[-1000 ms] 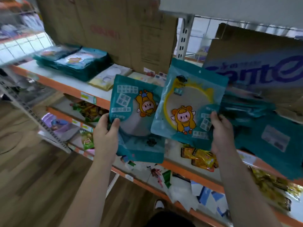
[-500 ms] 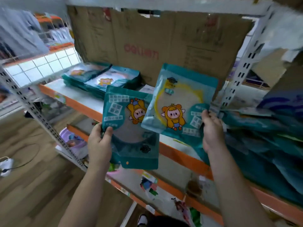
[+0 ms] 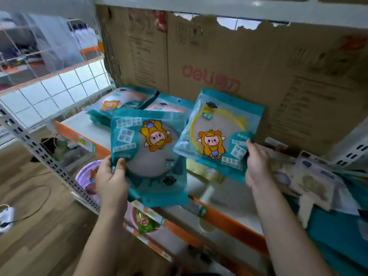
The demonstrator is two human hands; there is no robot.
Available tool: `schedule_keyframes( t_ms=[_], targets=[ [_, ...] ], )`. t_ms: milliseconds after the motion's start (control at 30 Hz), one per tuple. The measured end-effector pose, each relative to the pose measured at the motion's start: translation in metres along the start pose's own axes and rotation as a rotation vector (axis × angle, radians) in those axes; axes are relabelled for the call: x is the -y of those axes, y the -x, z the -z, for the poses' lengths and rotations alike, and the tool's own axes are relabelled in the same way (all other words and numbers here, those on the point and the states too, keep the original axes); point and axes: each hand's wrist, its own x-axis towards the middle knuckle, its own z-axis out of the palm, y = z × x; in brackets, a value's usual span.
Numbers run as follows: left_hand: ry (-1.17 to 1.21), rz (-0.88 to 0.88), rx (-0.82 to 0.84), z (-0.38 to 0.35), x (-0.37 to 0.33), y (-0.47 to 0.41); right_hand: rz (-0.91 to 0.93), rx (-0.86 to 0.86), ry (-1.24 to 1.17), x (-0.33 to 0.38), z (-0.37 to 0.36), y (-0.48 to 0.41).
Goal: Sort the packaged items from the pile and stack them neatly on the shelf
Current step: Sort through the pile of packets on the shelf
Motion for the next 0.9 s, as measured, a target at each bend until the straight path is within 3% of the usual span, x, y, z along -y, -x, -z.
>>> schedule_keyframes(
  t_ms=[400, 667, 900],
  targets=[
    [0.012, -0.037, 0.064, 0.047, 0.011, -0.198, 0.004, -0.178, -0.035, -0.033, -0.126, -0.012],
    [0.009, 0.082, 0.179, 0.085, 0.025, -0.266, 0.006, -0.242, 0.201, -0.034, -0.187, -0.013],
    [0.065, 0.076, 0.288, 0.098, 0.035, -0.293, -0.059, -0.143, 0.427, -0.022, -0.208, -0.011]
  ],
)
